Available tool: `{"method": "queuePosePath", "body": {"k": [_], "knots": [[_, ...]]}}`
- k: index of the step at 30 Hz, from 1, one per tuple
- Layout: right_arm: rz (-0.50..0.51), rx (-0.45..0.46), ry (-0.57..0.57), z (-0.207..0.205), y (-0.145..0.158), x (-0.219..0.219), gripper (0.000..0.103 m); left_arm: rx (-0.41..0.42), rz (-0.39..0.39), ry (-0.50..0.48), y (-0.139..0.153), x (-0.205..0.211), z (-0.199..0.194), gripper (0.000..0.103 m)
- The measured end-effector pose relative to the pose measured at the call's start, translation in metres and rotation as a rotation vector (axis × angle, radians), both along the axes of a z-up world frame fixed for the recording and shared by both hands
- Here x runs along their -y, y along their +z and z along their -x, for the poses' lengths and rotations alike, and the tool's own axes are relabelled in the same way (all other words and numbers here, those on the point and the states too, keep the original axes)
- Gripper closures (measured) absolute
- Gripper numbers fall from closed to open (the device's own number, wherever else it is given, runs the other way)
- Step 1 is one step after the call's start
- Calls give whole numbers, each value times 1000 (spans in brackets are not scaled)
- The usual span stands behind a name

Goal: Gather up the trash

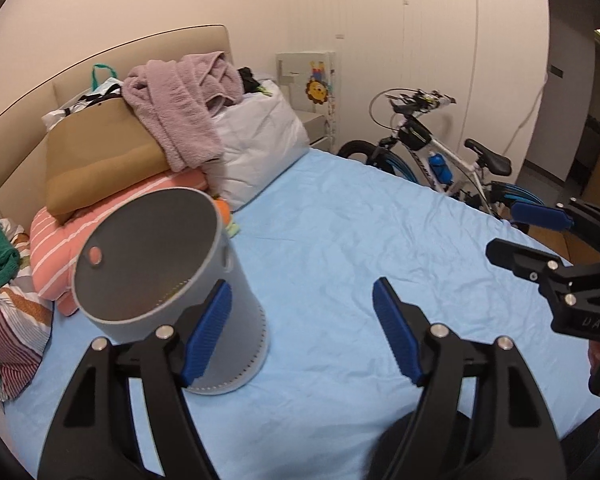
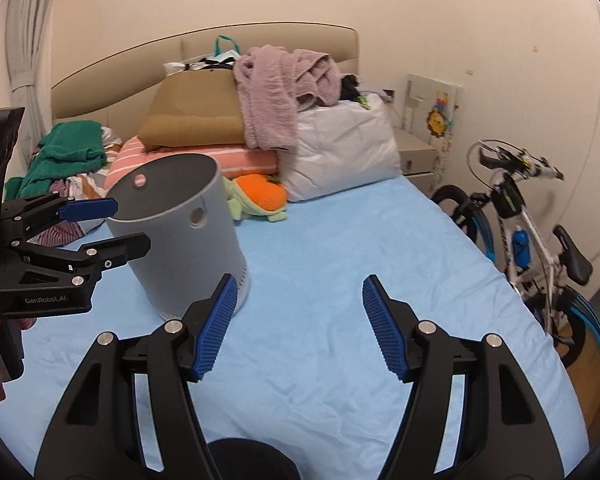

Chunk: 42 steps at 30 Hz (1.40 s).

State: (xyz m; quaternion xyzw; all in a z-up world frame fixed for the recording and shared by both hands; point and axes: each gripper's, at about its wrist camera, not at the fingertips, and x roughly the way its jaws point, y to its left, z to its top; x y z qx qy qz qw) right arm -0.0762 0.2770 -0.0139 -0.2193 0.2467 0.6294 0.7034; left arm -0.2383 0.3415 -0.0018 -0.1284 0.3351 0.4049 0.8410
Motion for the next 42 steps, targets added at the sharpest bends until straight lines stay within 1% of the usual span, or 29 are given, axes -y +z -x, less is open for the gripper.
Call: {"method": "queuePosePath", "body": {"k": [7,12,18,22,27,33,36,38,39,42], "knots": [[7,-6,-263,-60,-12,104,39,-9,25,-188,-19,63,-77,30],[22,-13,-449,-96,-29,177,39,-16,24,-313,-27,110,-125,30],[22,-22,-674,-130,-47,261,39,-15,32,-444,-36,166,-178,30],[31,-22,-796,-143,-55,309,39,-16,56,-520,-41,193,-206,30],[38,-23,-902,-149,-58,359,39,-21,72,-604,-44,227,-234,30],[56,-33,-1007,-153,-67,409,39,-33,74,-693,-46,268,-257,30],[60,-54,-1047,-153,-71,428,39,-43,71,-718,-48,281,-265,30],[61,-64,-1067,-150,-73,438,39,-49,90,-729,-51,287,-268,29],[65,-64,-1077,-148,-73,441,39,-54,102,-730,-54,289,-269,26],[70,-76,-1089,-143,-74,451,39,-71,127,-740,-62,296,-270,26]]}}
